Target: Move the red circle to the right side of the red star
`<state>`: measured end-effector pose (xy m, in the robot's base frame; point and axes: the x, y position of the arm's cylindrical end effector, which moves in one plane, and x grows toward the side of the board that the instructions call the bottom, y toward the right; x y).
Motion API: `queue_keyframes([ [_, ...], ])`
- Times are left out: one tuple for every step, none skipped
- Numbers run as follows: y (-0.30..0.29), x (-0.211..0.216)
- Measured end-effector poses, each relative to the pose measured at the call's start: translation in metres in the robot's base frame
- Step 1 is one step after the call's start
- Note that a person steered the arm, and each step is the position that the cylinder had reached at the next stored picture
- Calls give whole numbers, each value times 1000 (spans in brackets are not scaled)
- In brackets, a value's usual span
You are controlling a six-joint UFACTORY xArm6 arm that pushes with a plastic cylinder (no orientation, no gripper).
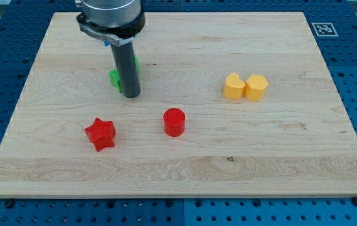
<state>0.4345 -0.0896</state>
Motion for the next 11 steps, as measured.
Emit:
queue_keyframes([
  [0,0],
  [0,0],
  [5,21],
  [15,24],
  [16,24],
  [28,24],
  [42,24],
  [45,24],
  [74,25],
  [112,29],
  [137,47],
])
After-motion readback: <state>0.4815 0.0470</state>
